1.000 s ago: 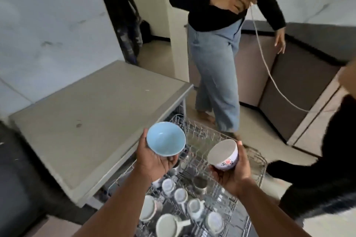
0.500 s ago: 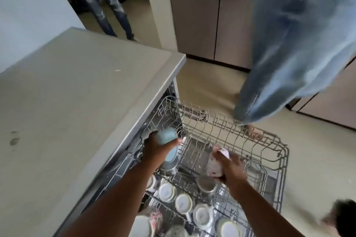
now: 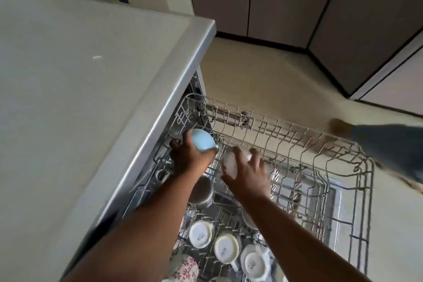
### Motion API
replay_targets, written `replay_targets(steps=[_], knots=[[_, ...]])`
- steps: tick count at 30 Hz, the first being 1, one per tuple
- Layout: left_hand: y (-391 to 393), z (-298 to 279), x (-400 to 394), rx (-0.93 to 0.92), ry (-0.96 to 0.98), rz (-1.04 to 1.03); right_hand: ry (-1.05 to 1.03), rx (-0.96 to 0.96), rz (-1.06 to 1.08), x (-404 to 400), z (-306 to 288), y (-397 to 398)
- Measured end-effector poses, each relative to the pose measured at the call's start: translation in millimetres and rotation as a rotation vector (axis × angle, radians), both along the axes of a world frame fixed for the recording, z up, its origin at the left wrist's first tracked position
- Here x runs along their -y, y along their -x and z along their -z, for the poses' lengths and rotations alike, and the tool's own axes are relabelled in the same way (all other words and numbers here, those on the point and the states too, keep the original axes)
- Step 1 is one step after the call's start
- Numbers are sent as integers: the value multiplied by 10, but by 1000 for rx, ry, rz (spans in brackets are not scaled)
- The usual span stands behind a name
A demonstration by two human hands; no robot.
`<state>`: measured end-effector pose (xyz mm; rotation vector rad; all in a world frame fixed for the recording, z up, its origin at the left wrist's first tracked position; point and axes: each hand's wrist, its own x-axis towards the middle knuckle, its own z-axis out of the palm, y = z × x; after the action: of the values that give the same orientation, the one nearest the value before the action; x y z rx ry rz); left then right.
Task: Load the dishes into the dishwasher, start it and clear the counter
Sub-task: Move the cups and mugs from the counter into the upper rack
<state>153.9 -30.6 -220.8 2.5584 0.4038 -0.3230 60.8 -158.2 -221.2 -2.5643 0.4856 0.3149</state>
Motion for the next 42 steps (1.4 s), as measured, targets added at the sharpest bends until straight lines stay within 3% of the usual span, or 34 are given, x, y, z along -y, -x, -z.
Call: replay_targets(steps=[13,21,28,33,38,42], knots=[[-176,309,-84,-35,-4,108,92,-129,-7,-177,219,-356],[82,140,-170,48,-191,271,114,-165,-41,-119,199,-193],[772,-22,-248,126,-322,424,209,-123,-168,-63,-27,291],[1444,-328,-388,184,-404,456,255,-71,-311,-114,-359,736],[2105,-852,-509,214,-296,382,316,2,-460,-272,-863,1188],[2510,-1426,-671,347,-291,436,395,142,-607,-461,-1391,1468]])
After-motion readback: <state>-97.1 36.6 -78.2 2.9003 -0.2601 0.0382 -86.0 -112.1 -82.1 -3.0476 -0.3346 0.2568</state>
